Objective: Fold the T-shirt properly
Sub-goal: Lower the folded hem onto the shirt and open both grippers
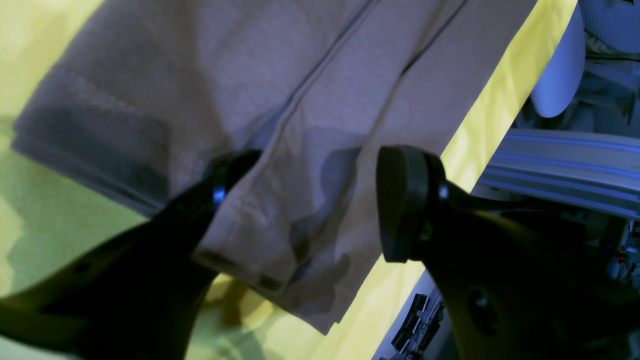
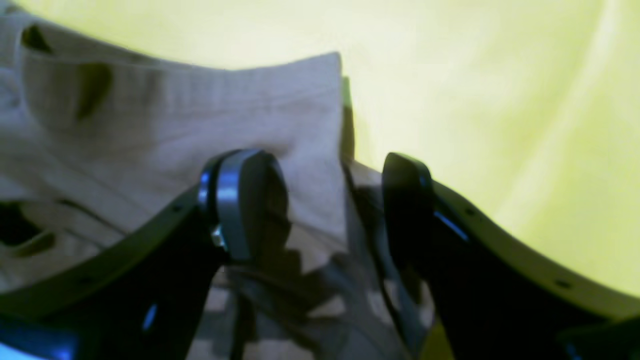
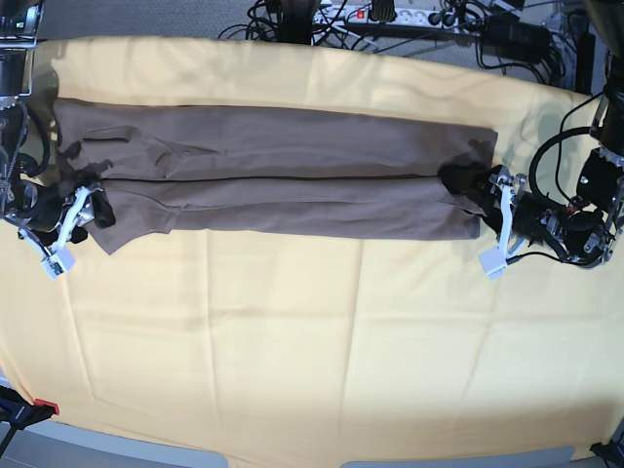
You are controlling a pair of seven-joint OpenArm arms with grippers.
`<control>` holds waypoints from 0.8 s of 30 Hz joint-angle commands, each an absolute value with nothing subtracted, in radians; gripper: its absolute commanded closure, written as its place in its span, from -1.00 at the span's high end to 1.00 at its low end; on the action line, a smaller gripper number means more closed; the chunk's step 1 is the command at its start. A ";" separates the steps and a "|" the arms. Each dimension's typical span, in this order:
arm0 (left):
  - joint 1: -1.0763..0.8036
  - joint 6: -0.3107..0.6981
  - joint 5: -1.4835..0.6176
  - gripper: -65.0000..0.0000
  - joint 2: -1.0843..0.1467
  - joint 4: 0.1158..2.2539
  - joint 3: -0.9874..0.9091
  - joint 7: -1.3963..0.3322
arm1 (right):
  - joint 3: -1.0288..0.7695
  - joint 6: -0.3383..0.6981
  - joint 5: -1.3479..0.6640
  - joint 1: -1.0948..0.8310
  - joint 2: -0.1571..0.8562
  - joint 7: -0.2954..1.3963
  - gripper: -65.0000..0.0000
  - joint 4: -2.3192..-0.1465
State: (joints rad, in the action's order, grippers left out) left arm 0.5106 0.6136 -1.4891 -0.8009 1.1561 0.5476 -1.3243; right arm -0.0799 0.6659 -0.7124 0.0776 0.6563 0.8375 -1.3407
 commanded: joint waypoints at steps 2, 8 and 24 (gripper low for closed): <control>0.524 0.616 -1.484 0.17 -0.817 1.164 0.540 -1.340 | -0.089 0.660 -0.704 0.097 0.670 0.814 0.13 -1.352; 0.524 0.617 -1.484 0.17 -0.817 1.164 0.540 -1.340 | -0.094 0.662 -0.705 0.115 0.671 0.797 -0.57 -1.353; 0.524 0.617 -1.484 0.17 -0.817 1.164 0.540 -1.340 | -0.094 0.698 -0.868 0.079 0.698 0.937 -1.00 -1.528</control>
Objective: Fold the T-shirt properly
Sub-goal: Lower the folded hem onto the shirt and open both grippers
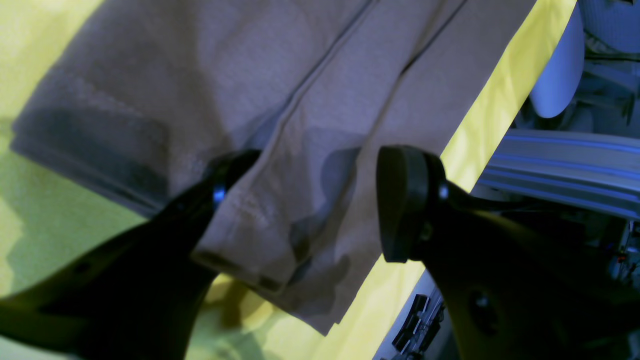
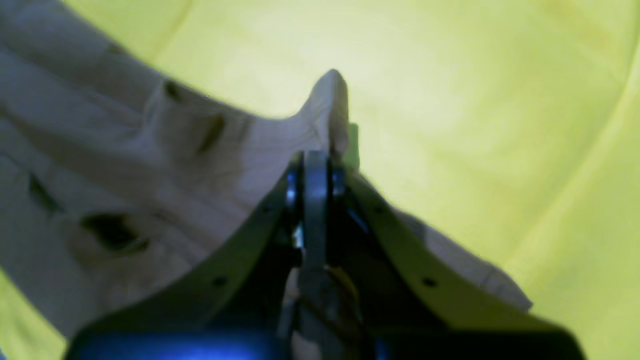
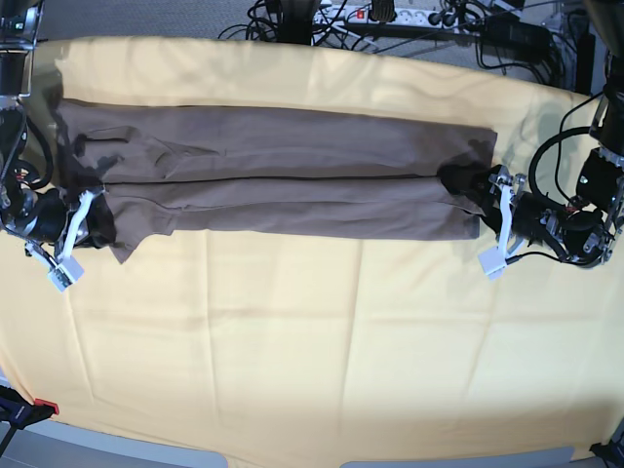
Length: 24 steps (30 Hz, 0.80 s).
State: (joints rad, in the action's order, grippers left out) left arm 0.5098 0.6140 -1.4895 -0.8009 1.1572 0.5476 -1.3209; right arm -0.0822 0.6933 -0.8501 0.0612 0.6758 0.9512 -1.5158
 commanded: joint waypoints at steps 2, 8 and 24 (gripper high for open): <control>0.524 0.617 -1.484 0.17 -0.817 1.164 0.540 -1.339 | -0.094 0.698 -0.867 0.039 0.711 0.940 -1.00 -1.581; 0.524 0.617 -1.484 0.17 -0.817 1.164 0.540 -1.339 | -0.094 0.698 -0.863 -0.087 0.738 0.941 -1.00 -1.693; 0.525 0.636 -1.484 0.17 -0.817 1.164 0.540 -1.339 | -0.094 0.698 -0.865 -0.268 0.850 1.042 -1.00 -1.885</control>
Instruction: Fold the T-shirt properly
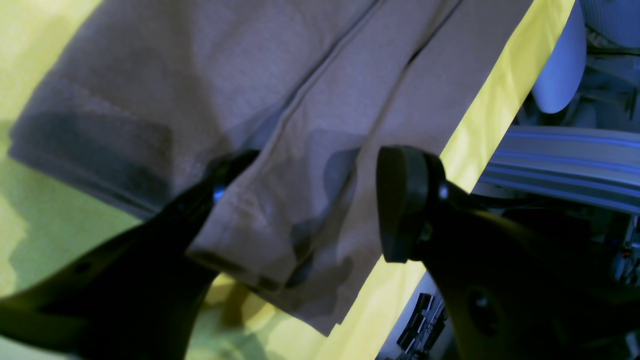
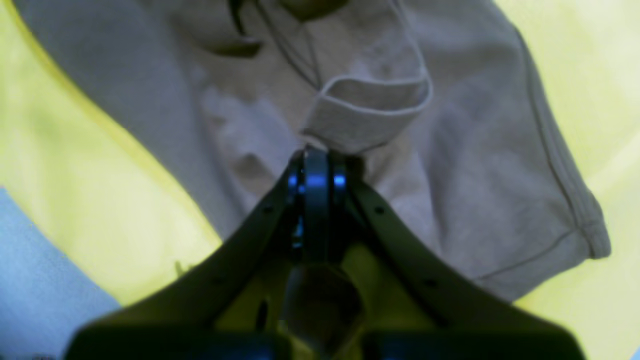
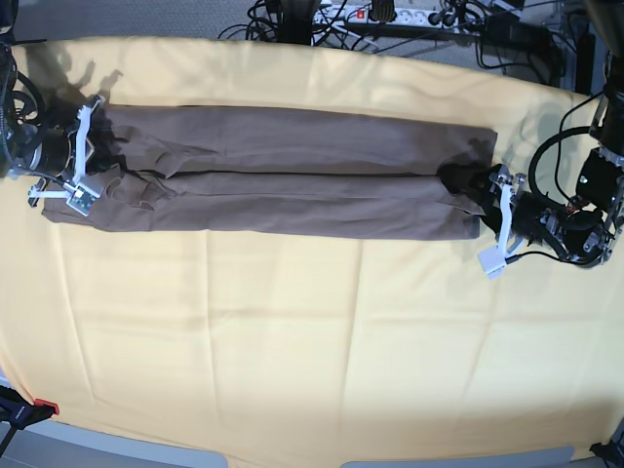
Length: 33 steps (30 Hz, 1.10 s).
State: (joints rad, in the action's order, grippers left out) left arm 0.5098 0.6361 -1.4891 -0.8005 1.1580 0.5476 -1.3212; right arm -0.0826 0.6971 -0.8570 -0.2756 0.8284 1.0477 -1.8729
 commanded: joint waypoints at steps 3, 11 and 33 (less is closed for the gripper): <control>0.525 0.636 -1.484 0.17 -0.817 1.164 0.540 -1.339 | -0.094 0.698 -0.856 -0.274 0.851 1.060 -1.00 -1.883; 0.553 0.636 -1.484 0.17 -0.817 1.164 0.509 -1.340 | -0.094 0.698 -0.839 -0.274 0.850 1.119 -1.00 -1.882; 0.557 0.635 -1.484 0.17 -0.853 1.164 -0.065 -1.336 | -0.157 0.698 -0.974 -0.269 0.884 1.303 -0.12 -1.952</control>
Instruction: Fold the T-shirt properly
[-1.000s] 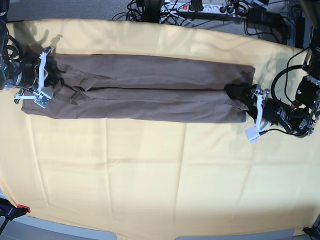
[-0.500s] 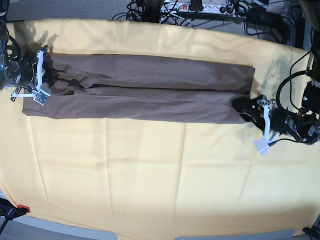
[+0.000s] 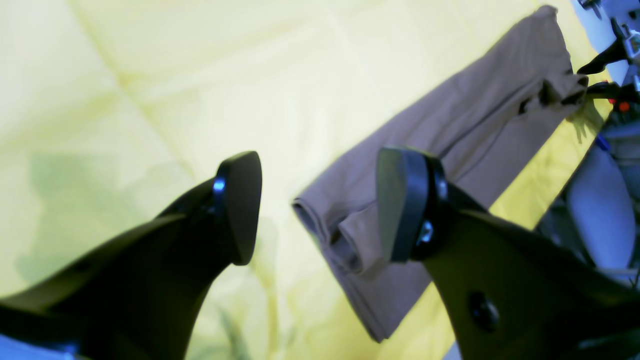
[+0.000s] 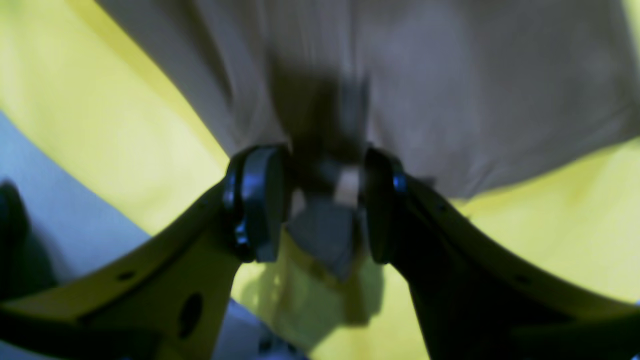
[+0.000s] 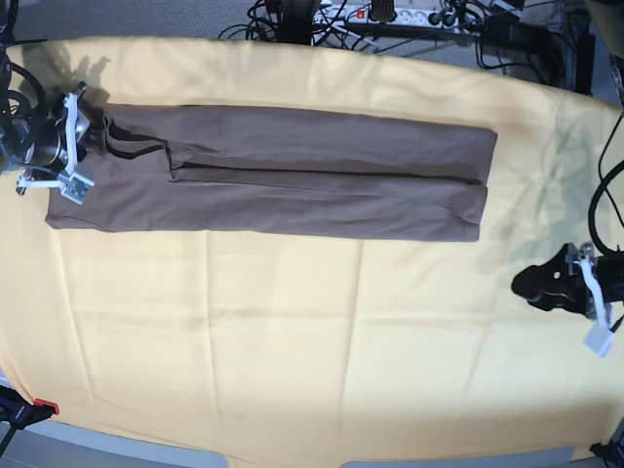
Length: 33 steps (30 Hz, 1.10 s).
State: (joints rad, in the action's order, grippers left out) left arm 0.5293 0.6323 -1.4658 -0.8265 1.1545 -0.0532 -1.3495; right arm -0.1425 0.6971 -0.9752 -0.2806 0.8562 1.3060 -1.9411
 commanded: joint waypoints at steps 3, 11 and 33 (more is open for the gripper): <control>0.558 0.635 -1.484 0.17 -0.879 1.164 -0.095 -1.336 | -0.251 0.698 -1.057 -0.269 0.884 1.293 -0.12 -2.007; 0.546 0.635 -1.484 0.17 -0.904 1.163 -0.112 -1.336 | -0.379 0.698 -0.963 -0.269 0.742 1.008 -1.00 -1.935; 0.220 0.574 -1.305 0.18 -0.834 1.158 -0.113 -1.255 | -0.379 0.698 -0.706 -0.271 0.479 0.908 -1.00 -1.631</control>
State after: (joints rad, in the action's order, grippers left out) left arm 0.2016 0.5720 -1.2785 -0.8112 1.1481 -0.1032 -1.2617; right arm -0.3748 0.6998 -0.7082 -0.2768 0.4648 0.9047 -1.6264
